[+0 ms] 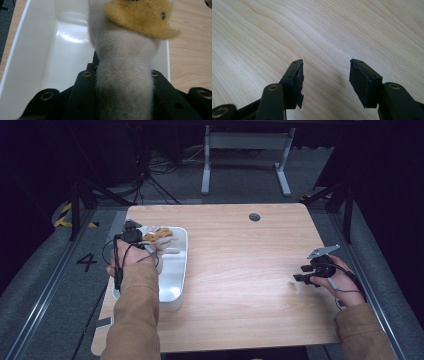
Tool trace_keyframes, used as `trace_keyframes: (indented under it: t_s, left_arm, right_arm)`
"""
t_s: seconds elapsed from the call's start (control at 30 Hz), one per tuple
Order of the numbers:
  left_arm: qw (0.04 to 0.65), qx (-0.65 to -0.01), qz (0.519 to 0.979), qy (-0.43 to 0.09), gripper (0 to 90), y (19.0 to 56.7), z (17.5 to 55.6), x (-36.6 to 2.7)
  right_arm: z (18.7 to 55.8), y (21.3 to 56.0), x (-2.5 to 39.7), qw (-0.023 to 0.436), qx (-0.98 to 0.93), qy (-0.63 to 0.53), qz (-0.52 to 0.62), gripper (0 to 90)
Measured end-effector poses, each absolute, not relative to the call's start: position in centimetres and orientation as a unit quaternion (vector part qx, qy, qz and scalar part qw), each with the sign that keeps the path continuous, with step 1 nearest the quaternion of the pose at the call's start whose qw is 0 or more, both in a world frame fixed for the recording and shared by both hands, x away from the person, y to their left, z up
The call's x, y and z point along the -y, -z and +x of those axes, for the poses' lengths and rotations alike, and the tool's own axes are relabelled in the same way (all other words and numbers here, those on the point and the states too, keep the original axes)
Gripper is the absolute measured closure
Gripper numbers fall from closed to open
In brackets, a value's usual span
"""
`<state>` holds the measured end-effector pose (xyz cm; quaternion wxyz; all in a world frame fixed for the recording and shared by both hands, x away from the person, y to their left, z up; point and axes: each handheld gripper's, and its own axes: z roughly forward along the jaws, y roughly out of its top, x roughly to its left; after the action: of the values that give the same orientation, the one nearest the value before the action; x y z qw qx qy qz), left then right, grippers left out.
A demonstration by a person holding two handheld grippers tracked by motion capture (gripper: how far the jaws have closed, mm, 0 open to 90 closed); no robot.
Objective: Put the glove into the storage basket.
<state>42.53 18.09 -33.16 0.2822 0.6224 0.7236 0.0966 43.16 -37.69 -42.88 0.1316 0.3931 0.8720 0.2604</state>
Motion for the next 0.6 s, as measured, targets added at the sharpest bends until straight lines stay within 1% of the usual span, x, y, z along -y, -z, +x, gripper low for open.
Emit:
trace_keyframes:
  t_s: [0.43, 0.6]
  left_arm:
    - [0.262, -0.740, 0.614, -0.080, 73.7, 37.2, 43.0, -18.6]
    - [0.260, -0.743, 0.612, -0.079, 73.7, 38.1, 43.2, -18.7]
  right_arm:
    - [43.2, 43.2, 37.5, 0.126, -0.876, -0.259, 0.387, 44.9]
    - [43.3, 43.3, 37.5, 0.128, -0.878, -0.258, 0.383, 44.8]
